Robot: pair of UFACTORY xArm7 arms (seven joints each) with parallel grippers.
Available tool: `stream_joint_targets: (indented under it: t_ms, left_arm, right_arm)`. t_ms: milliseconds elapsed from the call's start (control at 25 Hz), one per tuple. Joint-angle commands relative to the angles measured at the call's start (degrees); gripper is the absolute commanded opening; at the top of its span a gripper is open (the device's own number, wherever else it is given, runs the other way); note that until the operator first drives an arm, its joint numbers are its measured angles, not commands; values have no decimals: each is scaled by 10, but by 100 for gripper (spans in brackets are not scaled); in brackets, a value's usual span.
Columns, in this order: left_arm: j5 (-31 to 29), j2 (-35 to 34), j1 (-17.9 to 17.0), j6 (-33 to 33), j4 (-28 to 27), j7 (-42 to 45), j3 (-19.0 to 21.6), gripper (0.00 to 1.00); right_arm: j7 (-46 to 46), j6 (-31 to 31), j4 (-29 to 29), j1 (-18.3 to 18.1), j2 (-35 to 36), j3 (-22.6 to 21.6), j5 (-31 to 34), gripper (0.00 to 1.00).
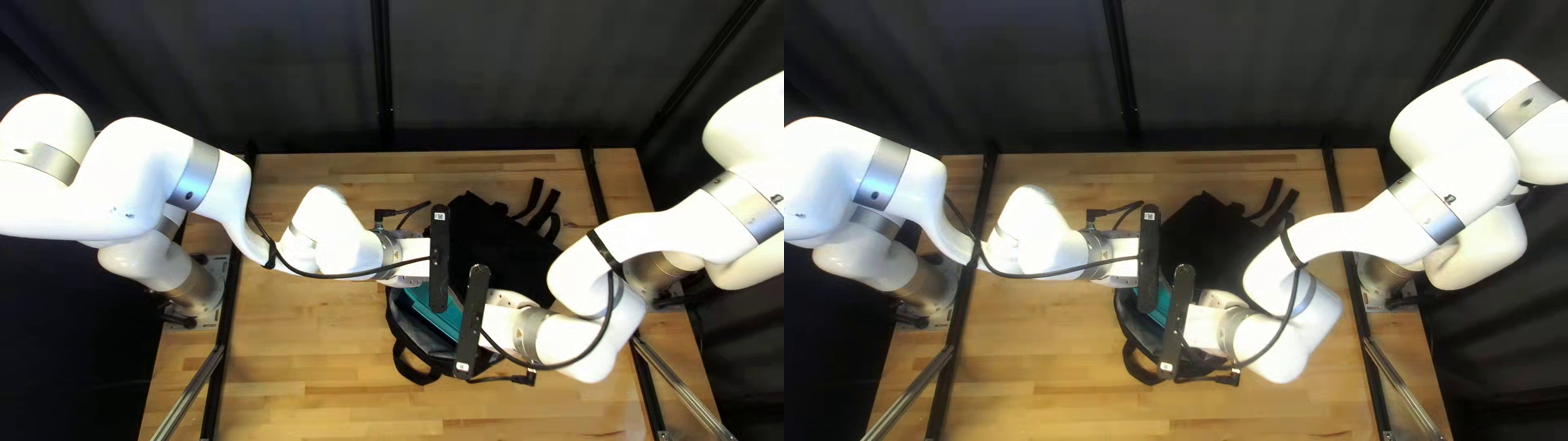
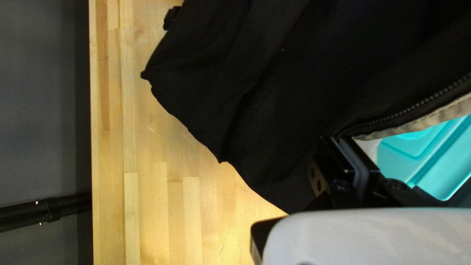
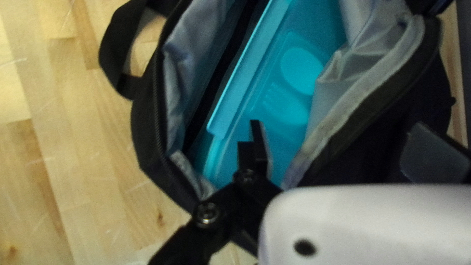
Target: Remove a lunch box from a kids backpack
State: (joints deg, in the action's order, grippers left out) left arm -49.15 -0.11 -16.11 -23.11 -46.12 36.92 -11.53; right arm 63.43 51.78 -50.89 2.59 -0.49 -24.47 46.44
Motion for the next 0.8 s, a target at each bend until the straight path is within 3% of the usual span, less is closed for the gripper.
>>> stream_joint_targets:
  t_ms: [40, 80, 120, 400, 800]
  left_arm:
    - [-9, -5, -1, 5, 6, 10, 1, 18]
    - [-21, -12, -2, 6, 12, 25, 3, 75]
    - [-32, -18, -3, 6, 19, 39, 5, 100]
    - [-152, -72, -16, -17, 76, 200, 53, 100]
    - [-353, -20, -45, -35, 75, 438, 100, 100]
  right_arm:
    - [-14, -12, 14, -10, -17, 11, -2, 0]
    - [-17, -15, 17, -11, -21, 12, -3, 0]
    - [-21, -18, 22, -13, -27, 15, -4, 0]
    - [-40, -17, 36, -18, -50, 23, -12, 0]
    - [-68, -4, 43, -24, -83, 35, -28, 0]
